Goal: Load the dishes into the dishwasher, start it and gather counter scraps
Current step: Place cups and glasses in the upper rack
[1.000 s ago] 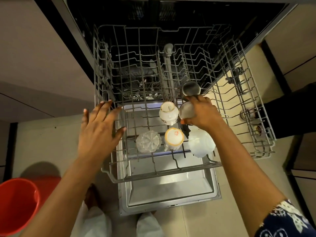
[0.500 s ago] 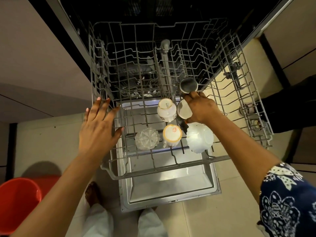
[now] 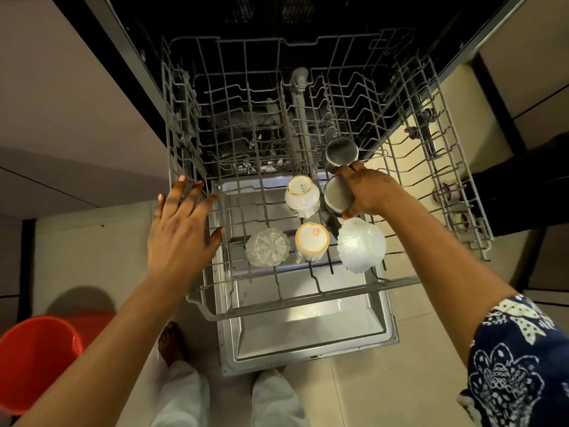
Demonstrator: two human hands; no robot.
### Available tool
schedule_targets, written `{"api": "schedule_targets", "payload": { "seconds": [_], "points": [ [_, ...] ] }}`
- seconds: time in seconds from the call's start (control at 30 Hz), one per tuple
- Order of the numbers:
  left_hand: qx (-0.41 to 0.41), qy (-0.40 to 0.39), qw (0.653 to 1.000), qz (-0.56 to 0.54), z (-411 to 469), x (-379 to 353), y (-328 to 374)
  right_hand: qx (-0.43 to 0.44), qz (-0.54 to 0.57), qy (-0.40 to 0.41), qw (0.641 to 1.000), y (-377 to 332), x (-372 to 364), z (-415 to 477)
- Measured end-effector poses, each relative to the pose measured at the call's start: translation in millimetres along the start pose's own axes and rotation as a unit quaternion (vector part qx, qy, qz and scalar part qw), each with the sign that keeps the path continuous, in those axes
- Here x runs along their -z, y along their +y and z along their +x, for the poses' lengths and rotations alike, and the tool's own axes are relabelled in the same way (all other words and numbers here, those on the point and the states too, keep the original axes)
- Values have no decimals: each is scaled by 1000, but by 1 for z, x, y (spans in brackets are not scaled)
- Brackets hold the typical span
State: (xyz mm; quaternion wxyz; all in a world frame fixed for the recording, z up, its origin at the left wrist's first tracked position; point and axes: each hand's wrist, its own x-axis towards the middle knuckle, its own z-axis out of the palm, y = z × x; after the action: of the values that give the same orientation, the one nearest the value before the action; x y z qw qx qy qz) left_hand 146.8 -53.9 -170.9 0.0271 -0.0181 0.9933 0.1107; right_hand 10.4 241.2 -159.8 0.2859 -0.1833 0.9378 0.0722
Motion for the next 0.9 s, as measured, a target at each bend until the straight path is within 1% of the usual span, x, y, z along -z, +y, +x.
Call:
{"api": "schedule_targets", "payload": {
  "seconds": [0.1,0.27,0.4,0.6,0.67,0.77,0.83,0.9],
  "points": [
    [-5,5,1000,0,0,-1,-1,-31,42,-18,998,4,0,0],
    [-6,12,1000,10,1,-4,-2,-54,29,-14,998,8,-2,-2],
    [-13,18,1000,4,1,-5,-3,-60,51,-27,997,14,-1,-7],
    [-12,31,999,-5,1,-7,-4,-94,46,-11,994,9,1,-12],
    [-14,38,999,-28,1,-7,-4,-117,71,28,990,4,2,-20],
    [-7,59,992,-110,-2,-3,-1,-134,137,139,972,-22,9,-39],
    [5,54,983,-175,-5,7,3,-115,165,212,956,-48,19,-57],
    [13,51,975,-215,-9,24,2,-83,181,274,941,-78,32,-71]
  ]
}}
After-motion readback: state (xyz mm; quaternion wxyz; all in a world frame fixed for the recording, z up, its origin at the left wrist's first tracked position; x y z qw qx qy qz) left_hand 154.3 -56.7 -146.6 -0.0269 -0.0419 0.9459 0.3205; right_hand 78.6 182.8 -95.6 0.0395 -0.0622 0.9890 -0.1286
